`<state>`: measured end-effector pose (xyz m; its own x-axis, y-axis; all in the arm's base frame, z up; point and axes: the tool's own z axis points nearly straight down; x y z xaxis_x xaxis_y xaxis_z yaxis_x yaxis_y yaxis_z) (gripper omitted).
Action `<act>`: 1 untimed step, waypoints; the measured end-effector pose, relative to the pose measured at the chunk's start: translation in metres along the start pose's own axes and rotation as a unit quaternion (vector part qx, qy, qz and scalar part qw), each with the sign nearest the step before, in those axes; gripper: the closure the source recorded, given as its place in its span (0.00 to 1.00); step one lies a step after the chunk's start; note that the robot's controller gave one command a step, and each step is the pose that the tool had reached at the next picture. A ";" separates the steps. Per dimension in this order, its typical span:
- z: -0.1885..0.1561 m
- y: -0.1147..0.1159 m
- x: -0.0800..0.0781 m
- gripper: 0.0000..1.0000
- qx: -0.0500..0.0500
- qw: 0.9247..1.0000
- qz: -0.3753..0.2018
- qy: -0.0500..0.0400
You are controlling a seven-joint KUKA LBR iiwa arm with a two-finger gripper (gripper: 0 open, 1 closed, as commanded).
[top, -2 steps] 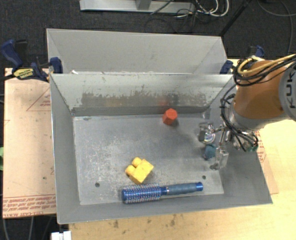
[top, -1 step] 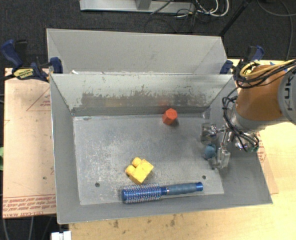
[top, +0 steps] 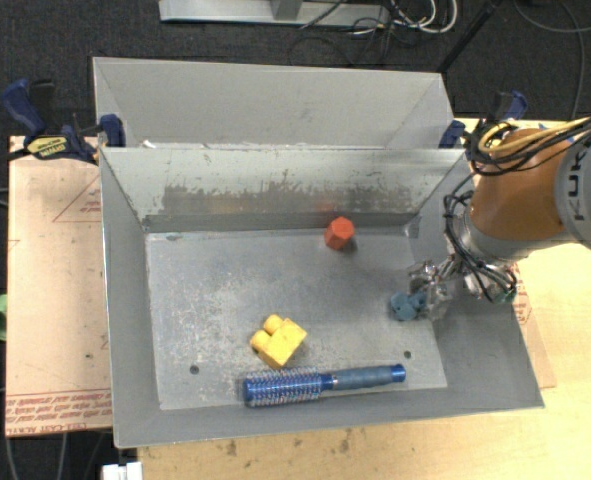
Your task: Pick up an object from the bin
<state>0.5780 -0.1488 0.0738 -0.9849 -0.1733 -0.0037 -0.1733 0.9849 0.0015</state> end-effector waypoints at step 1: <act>-0.183 0.033 0.006 1.00 0.003 0.999 -0.047 -0.004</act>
Offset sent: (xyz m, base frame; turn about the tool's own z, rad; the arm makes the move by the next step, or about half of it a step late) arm -0.0147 0.0303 0.1774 -0.0971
